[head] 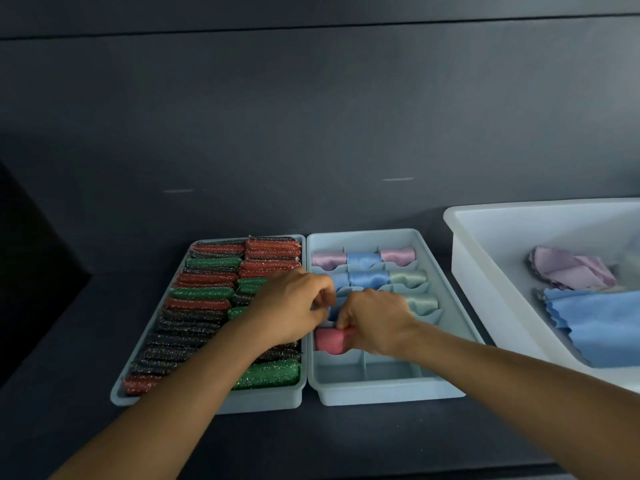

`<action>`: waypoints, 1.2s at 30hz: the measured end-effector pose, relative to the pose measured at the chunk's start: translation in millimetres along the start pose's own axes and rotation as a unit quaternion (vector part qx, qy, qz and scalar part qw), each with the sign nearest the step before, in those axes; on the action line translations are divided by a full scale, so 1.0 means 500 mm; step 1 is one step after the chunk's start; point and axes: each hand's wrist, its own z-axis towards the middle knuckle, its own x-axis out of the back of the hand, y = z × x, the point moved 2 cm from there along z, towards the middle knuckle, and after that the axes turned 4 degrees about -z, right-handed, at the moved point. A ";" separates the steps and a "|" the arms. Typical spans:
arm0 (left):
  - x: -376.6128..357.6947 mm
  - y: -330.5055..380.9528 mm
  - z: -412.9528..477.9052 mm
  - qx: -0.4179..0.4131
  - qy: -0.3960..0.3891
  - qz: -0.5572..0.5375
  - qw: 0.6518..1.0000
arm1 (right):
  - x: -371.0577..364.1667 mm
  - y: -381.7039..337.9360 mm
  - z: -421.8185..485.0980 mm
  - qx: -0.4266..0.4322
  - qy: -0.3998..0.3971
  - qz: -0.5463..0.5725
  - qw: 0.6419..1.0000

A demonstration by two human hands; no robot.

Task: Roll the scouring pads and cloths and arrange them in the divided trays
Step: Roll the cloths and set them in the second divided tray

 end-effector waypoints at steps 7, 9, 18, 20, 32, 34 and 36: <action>0.014 0.018 0.003 0.044 0.057 -0.122 0.990 | 0.039 0.027 -0.049 0.068 -0.018 0.086 0.994; 0.014 0.043 0.014 0.037 0.076 -0.158 0.984 | 0.064 0.076 -0.077 0.063 0.062 0.137 0.987; -0.040 0.257 0.109 -0.035 0.091 -0.294 0.951 | 0.133 0.501 -0.168 -0.102 0.173 0.095 0.975; -0.053 0.298 0.128 -0.041 0.086 -0.331 0.939 | 0.113 0.562 -0.178 -0.144 0.049 0.002 0.988; -0.090 0.388 0.173 -0.036 0.053 -0.393 0.917 | 0.141 0.585 -0.211 -0.085 0.090 0.091 0.988; -0.096 0.395 0.178 -0.043 0.068 -0.371 0.925 | 0.184 0.561 -0.219 -0.072 0.138 0.204 0.966; -0.092 0.398 0.185 -0.034 0.100 -0.372 0.922 | 0.223 0.534 -0.229 -0.048 0.158 0.329 0.930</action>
